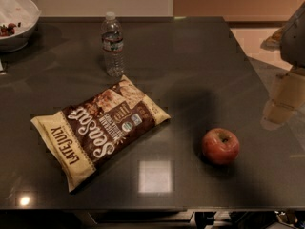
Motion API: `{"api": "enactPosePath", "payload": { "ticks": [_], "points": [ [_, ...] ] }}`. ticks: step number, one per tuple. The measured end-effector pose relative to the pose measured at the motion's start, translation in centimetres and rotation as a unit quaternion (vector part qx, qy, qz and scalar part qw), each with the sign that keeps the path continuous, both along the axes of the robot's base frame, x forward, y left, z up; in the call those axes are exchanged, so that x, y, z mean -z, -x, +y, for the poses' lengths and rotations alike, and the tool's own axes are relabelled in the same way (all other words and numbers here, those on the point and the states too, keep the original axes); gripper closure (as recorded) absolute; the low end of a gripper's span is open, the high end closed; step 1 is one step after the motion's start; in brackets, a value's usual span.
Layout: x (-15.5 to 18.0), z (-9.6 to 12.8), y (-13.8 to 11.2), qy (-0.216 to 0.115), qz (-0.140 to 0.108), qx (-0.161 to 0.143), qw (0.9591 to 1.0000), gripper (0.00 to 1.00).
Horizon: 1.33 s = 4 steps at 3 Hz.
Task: Move brown chip bag near apple
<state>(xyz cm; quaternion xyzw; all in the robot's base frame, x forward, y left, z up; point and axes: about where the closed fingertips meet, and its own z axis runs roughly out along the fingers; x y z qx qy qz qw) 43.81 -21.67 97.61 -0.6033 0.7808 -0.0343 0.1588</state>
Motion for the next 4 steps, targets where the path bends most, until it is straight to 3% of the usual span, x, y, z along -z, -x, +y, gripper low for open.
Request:
{"api": "enactPosePath", "payload": {
  "ticks": [1, 2, 4],
  "points": [
    [-0.1, 0.1, 0.0, 0.0, -0.001, 0.0, 1.0, 0.0],
    [-0.3, 1.5, -1.1, -0.014, -0.004, -0.018, 0.9997, 0.0],
    [1.0, 8.1, -4.4, -0.063, 0.003, -0.086, 0.9943, 0.0]
  ]
}}
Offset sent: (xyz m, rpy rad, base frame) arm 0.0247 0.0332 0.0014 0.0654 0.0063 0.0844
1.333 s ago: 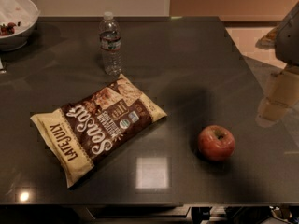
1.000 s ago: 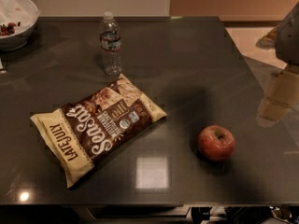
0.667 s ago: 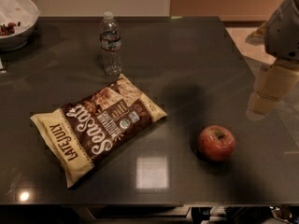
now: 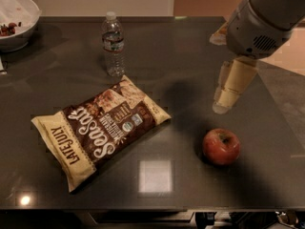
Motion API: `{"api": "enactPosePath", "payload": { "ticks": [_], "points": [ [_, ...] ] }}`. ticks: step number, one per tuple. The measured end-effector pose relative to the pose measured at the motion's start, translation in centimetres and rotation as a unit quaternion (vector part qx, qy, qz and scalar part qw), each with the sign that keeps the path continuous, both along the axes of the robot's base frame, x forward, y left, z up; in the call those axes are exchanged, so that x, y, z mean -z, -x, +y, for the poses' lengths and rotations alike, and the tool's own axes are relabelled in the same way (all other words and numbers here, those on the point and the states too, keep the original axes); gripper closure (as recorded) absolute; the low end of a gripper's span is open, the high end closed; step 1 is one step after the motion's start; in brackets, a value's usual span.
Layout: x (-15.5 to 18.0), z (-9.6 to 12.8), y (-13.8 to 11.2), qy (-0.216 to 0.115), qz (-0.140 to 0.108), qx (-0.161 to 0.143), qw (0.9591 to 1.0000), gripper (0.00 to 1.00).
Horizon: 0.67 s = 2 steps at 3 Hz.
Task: Move brown chip bag near apple
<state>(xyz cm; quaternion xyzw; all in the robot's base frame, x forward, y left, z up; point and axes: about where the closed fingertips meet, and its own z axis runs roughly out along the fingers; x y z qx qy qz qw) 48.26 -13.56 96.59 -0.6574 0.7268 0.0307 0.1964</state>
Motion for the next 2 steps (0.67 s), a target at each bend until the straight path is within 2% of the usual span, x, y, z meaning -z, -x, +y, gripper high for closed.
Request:
{"api": "enactPosePath", "payload": {
  "ticks": [1, 2],
  "points": [
    [2.1, 4.1, -1.0, -0.02, 0.019, -0.033, 0.9991, 0.0],
    [3.9, 7.1, -1.8, -0.034, 0.029, -0.042, 0.9981, 0.0]
  ]
}}
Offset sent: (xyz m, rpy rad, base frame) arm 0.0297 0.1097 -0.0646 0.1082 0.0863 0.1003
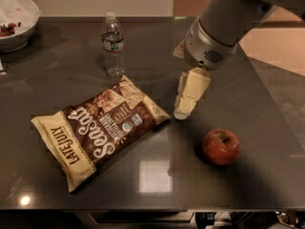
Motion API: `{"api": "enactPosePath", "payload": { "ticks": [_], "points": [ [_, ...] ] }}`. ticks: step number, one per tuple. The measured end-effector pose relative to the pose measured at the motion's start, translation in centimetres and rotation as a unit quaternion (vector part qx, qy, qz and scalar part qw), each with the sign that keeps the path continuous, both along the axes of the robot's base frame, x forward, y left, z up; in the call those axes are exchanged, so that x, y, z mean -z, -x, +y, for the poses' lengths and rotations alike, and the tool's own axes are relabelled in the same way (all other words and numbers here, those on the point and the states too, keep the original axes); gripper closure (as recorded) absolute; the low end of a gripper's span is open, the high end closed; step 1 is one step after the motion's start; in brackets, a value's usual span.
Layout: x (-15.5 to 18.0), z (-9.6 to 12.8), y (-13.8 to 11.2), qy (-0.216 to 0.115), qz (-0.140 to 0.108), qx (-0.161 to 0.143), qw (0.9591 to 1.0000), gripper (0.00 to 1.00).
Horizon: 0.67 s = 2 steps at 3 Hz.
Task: Move brown chip bag near apple
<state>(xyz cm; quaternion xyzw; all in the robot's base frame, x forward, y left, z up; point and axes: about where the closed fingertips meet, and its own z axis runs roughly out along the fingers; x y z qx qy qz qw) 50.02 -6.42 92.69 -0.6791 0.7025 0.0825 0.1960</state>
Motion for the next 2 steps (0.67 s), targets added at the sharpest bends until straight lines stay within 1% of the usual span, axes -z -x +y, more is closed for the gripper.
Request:
{"api": "enactPosePath", "payload": {
  "ticks": [1, 2],
  "points": [
    [1.7, 2.7, -1.1, -0.013, 0.012, 0.001, 0.9998, 0.0],
    [2.9, 4.5, -1.5, -0.017, 0.032, 0.007, 0.9993, 0.0]
  ]
}}
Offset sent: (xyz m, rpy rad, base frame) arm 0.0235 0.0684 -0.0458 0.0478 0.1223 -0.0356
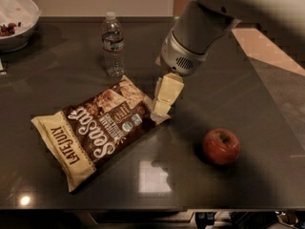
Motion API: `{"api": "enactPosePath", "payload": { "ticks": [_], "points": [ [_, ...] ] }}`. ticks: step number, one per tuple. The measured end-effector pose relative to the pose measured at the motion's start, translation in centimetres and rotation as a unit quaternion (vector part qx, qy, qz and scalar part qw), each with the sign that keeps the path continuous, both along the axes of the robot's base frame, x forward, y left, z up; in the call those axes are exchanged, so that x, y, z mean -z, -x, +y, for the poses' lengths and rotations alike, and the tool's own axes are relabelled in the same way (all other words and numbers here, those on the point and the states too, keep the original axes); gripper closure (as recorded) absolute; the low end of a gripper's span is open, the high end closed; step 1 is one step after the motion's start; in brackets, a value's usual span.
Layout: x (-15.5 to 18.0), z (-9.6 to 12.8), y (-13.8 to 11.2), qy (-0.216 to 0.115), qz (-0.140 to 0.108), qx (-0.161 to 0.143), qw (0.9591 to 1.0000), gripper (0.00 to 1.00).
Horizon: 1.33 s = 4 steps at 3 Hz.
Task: Move brown chip bag near apple
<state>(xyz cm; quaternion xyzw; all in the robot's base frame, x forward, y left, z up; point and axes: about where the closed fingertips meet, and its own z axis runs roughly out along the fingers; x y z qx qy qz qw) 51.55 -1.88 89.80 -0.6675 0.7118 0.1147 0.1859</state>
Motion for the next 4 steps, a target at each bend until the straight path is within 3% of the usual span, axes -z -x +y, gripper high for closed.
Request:
{"api": "enactPosePath", "payload": {
  "ticks": [3, 4],
  "points": [
    [2.9, 4.4, 0.4, -0.004, 0.069, 0.006, 0.9976, 0.0],
    [3.9, 5.6, 0.9, -0.004, 0.092, 0.013, 0.9956, 0.18]
  ]
}}
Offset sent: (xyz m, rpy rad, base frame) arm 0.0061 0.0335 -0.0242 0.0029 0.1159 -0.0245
